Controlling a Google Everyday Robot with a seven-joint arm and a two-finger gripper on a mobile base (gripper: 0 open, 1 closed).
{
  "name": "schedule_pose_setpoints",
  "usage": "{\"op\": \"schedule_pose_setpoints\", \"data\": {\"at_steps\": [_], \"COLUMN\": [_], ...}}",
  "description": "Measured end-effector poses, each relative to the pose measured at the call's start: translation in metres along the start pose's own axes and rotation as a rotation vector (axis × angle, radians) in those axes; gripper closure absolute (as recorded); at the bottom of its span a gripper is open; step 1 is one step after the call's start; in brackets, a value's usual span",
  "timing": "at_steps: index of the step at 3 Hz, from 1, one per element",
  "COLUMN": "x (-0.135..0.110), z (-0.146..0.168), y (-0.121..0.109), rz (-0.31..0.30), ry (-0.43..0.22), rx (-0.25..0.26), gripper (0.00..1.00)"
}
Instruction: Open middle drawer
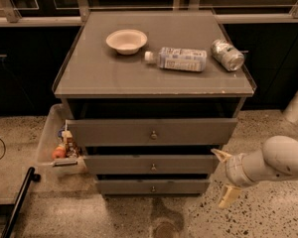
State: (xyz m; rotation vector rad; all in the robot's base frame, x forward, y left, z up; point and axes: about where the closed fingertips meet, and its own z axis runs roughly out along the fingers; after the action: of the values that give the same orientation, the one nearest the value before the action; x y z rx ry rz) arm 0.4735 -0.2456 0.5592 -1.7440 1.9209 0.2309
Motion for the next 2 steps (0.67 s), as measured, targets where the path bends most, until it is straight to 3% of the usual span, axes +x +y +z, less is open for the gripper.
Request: {"op": "schedule_pose_setpoints", "data": {"at_steps": [2], "x": [0.019], "z": [0.074], "y": [-0.016], "rz": [0.007], "ry": [-0.047], "rx": [0.045], "gripper": [0.00]}}
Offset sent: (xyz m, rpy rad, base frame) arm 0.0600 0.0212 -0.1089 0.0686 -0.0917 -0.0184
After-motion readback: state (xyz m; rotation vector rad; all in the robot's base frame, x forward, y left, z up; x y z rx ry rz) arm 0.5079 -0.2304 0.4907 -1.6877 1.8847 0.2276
